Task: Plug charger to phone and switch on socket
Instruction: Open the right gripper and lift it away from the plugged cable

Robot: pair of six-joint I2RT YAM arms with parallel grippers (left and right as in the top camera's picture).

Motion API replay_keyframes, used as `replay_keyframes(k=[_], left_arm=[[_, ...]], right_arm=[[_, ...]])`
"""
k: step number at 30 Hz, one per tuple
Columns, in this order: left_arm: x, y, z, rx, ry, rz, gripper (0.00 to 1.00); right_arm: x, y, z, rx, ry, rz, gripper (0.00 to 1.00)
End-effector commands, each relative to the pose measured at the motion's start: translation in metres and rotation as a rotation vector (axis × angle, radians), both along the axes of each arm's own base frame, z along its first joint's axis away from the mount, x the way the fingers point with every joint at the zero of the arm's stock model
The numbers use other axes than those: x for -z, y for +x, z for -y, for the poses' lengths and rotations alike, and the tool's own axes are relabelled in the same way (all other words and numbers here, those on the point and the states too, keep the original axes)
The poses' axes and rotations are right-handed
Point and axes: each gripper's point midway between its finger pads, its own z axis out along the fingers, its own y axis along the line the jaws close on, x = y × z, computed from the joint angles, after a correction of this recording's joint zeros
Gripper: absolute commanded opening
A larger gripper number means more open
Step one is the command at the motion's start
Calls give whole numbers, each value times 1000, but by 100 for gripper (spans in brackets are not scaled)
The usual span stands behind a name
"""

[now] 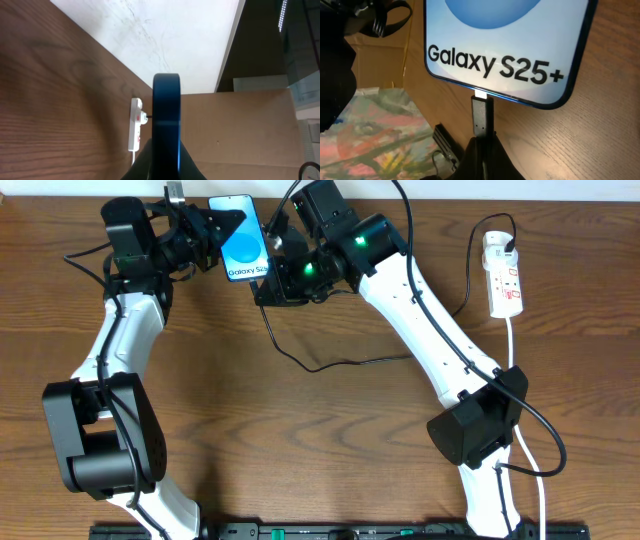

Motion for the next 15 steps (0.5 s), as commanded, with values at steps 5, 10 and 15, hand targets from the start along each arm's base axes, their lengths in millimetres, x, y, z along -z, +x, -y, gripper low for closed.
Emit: replay_keyframes(k=[5, 10, 15], left_arm=[[-11, -7, 8, 61, 5, 47, 7], [-11, -9, 10, 82, 7, 57, 7], [-12, -12, 12, 101, -4, 51, 7]], right_arm=[[-13, 14, 1, 42, 37, 33, 1], [-14, 21, 1, 69, 35, 51, 1], [-12, 29, 2, 106, 19, 70, 1]])
